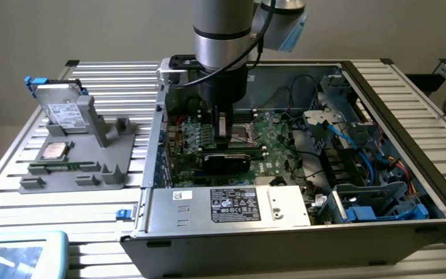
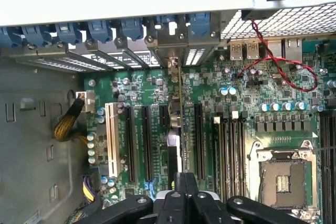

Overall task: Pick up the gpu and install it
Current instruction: 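Press down on the gpu until it lock into place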

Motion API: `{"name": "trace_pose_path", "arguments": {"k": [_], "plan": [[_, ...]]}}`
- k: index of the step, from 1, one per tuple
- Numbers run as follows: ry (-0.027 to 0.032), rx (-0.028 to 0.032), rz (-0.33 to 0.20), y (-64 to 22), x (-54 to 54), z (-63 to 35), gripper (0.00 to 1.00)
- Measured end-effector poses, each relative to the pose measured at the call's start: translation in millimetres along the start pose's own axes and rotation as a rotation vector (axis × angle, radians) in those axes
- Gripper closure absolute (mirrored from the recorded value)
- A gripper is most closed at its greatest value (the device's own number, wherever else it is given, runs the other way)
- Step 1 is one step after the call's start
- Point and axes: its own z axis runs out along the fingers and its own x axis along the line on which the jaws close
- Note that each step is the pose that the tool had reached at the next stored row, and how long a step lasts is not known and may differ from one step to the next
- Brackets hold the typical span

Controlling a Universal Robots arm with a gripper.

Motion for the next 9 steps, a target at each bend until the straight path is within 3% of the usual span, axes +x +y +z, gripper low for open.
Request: {"name": "trace_pose_path", "arguments": {"k": [9], "plan": [[0.0000,-0.0003,0.001,0.0,0.1,-1.0,0.89]]}}
